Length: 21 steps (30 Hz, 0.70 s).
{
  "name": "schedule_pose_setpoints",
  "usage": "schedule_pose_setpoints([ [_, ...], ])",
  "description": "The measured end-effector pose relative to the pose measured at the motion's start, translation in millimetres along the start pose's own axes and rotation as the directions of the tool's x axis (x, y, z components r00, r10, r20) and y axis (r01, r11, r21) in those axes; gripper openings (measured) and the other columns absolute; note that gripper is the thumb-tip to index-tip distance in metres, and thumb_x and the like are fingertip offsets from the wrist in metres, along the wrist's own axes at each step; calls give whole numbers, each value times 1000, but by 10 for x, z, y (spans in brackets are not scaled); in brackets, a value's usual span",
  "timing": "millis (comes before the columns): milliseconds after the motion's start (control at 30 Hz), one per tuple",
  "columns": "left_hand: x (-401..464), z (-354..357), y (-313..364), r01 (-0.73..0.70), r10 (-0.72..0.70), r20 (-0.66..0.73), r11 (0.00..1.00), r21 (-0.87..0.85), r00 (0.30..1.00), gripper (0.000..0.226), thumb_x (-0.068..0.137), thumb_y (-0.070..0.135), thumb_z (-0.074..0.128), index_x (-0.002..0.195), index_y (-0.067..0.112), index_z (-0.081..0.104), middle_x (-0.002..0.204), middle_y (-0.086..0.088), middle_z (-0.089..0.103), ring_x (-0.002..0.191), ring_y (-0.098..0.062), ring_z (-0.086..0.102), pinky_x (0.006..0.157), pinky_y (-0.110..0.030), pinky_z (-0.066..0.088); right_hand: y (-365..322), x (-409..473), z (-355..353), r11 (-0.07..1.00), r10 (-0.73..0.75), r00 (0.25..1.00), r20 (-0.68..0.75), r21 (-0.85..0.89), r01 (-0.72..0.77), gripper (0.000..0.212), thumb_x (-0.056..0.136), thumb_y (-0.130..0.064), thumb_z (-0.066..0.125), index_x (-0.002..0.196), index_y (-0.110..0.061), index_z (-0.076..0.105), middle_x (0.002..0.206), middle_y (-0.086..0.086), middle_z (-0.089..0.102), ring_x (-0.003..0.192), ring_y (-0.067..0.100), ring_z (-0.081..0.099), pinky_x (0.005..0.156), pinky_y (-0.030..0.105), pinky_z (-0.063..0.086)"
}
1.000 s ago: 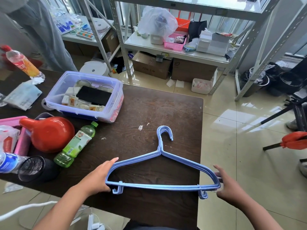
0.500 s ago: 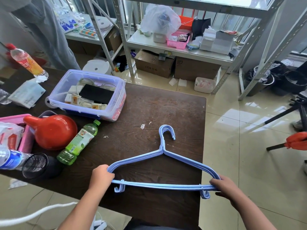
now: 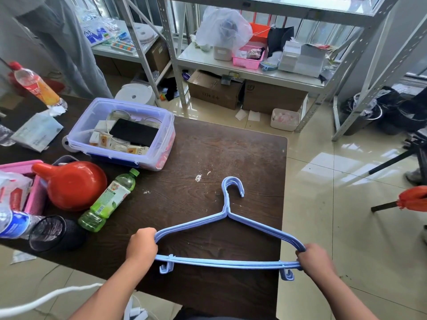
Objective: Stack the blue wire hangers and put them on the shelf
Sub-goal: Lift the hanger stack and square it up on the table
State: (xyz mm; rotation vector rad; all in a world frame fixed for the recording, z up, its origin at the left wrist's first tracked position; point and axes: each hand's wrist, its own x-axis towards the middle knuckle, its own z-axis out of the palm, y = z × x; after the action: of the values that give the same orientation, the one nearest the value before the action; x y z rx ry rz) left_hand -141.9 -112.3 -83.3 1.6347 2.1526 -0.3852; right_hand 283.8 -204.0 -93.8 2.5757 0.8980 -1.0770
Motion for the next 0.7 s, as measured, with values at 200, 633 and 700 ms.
schedule_pose_setpoints([
  [200,0,-11,7,-13,13,10,1000,-10,1000,13,82,15,72,77,22,62,79,3,64,82,-19,66,65,-29,53,-16,-51,-24,1000,-2,1000,31,3,2,29,106,-11,56,79,-17,65,79,8,78,67,24,65,52,23,40],
  [633,-46,-80,4,90,-115,158,984,155,981,26,84,31,71,104,14,68,98,-5,70,83,-23,72,72,-33,61,57,-69,-157,985,138,976,171,79,-153,27,100,-18,58,79,-4,65,50,9,73,39,23,67,49,21,50],
  [700,-51,-73,27,76,-100,152,985,158,983,21,85,24,69,103,12,68,96,-6,70,80,-24,72,69,-34,62,40,-49,-157,989,136,975,179,37,-144,26,102,-11,53,79,-2,64,38,6,67,36,22,66,47,21,51],
])
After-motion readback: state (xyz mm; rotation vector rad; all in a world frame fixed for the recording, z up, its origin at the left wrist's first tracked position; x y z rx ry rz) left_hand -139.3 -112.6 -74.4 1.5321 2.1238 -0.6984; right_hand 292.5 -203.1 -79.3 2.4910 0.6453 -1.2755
